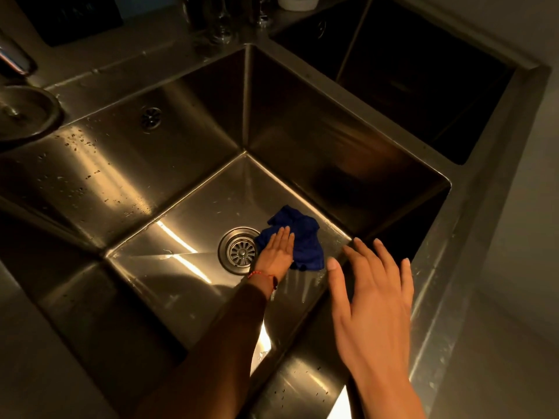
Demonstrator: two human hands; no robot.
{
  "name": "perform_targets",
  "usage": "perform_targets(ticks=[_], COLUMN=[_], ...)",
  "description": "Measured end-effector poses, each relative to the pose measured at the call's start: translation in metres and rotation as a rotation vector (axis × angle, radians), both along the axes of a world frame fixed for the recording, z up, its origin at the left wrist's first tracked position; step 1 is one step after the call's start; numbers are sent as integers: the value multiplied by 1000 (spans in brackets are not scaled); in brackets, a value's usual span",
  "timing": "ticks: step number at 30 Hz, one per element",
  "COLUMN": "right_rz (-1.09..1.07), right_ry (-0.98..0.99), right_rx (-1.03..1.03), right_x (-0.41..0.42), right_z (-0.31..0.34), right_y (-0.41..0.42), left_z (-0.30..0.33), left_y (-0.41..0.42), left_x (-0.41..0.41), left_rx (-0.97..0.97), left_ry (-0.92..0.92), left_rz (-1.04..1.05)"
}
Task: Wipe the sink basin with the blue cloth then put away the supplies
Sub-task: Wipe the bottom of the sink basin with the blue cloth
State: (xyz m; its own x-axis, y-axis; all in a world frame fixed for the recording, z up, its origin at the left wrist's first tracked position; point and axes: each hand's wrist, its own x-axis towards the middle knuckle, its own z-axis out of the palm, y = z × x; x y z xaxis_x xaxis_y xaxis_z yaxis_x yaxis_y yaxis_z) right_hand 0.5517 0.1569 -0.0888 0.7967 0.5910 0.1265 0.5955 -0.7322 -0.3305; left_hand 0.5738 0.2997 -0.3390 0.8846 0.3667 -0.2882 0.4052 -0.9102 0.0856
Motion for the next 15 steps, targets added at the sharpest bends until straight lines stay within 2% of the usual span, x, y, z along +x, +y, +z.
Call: perform_targets(ticks=[6, 15], right_rz=[-2, 1], right_ry=[-10, -3], right_rx=[11, 3], right_x=[0, 0], right_z=[-1, 0], right_y=[0, -1], left_z=[3, -7], left_y=[0, -9], left_x=[18, -1], left_rx=[-30, -19], left_ry=[24, 37], left_rz=[63, 7])
